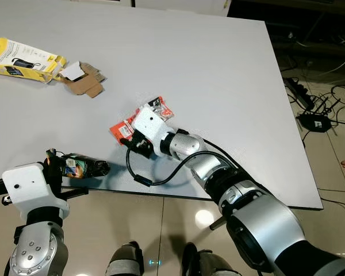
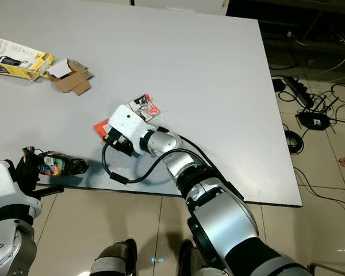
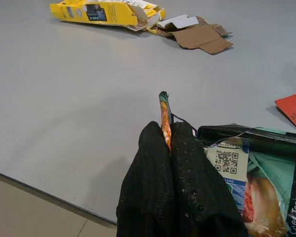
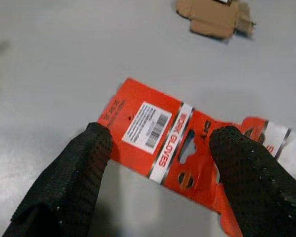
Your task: Picking trash to rubbish bin
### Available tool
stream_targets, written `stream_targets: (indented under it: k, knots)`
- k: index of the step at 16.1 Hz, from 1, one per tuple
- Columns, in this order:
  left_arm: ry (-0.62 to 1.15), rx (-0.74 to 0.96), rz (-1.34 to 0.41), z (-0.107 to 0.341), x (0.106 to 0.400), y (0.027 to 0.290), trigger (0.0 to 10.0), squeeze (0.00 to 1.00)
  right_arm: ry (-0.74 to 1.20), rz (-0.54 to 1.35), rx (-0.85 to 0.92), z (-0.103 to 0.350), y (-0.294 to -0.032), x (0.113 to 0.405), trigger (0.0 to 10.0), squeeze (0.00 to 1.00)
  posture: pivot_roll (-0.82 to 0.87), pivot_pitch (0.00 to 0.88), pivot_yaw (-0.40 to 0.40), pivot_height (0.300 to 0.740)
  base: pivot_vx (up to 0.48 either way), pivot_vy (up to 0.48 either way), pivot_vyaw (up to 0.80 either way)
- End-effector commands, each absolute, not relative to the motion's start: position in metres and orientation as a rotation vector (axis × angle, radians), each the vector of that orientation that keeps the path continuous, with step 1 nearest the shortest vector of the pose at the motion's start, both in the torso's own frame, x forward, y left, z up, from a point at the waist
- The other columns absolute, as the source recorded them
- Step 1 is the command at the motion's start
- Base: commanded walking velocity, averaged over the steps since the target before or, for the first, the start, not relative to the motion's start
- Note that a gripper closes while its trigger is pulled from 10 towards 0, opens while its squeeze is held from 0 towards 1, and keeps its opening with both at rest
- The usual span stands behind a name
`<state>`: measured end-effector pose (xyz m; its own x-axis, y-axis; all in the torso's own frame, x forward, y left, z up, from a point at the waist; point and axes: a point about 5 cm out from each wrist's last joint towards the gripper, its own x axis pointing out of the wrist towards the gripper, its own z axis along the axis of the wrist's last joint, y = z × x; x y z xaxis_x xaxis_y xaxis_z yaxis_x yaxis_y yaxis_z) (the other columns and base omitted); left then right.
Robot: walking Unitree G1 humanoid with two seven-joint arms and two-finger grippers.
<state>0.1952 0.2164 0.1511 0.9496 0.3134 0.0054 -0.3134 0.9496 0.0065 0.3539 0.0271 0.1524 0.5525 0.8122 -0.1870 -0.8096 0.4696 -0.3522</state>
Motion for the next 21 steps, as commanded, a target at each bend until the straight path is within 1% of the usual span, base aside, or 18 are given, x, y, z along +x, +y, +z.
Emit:
stream_targets:
  k: [1,2,4,6,9,11,13,15,17,21]
  knots:
    - [0.004,0.006,0.325,0.149,0.193,0.217,10.0,0.0,0.036,1.048,-0.443,0.147,0.041,0.346,10.0,0.0,0.21,0.256,-0.071,0.74,0.0,0.0,0.0]
    - [0.005,0.006,0.325,0.149,0.194,0.217,10.0,0.0,0.058,1.031,-0.473,0.144,0.034,0.349,10.0,0.0,0.21,0.252,-0.073,0.74,0.0,0.0,0.0]
    - [0.003,0.005,0.323,0.149,0.195,0.217,10.0,0.0,0.071,1.014,-0.489,0.144,0.03,0.352,10.0,0.0,0.21,0.252,-0.073,0.74,0.0,0.0,0.0]
    - [0.015,-0.024,0.278,0.147,0.196,0.213,10.0,0.0,0.096,0.976,-0.529,0.144,0.019,0.358,10.0,0.0,0.21,0.247,-0.077,0.74,0.0,0.0,0.0]
    - [0.024,-0.033,0.247,0.146,0.196,0.21,10.0,0.0,0.1,0.954,-0.601,0.142,0.013,0.361,10.0,0.0,0.21,0.247,-0.077,0.74,0.0,0.0,0.0]
    - [0.026,-0.037,0.233,0.146,0.196,0.207,10.0,0.0,0.121,0.957,-0.618,0.14,0.01,0.361,10.0,0.0,0.21,0.247,-0.077,0.74,0.0,0.0,0.0]
    - [0.029,-0.041,0.22,0.145,0.197,0.206,10.0,0.0,0.168,0.935,-0.666,0.135,-0.007,0.366,10.0,0.0,0.21,0.247,-0.077,0.74,0.0,0.0,0.0]
    - [0.031,-0.042,0.219,0.145,0.197,0.205,10.0,0.0,0.18,0.923,-0.67,0.135,-0.015,0.369,10.0,0.0,0.21,0.248,-0.076,0.74,0.0,0.0,0.0]
    - [0.035,-0.045,0.215,0.144,0.196,0.205,10.0,0.0,0.202,0.895,-0.683,0.136,-0.037,0.375,10.0,0.0,0.21,0.248,-0.076,0.74,0.0,0.0,0.0]
    - [0.038,-0.048,0.212,0.143,0.198,0.204,10.0,0.0,0.238,0.862,-0.7,0.133,-0.069,0.38,10.0,0.0,0.19,0.246,-0.076,0.74,0.0,0.0,0.0]
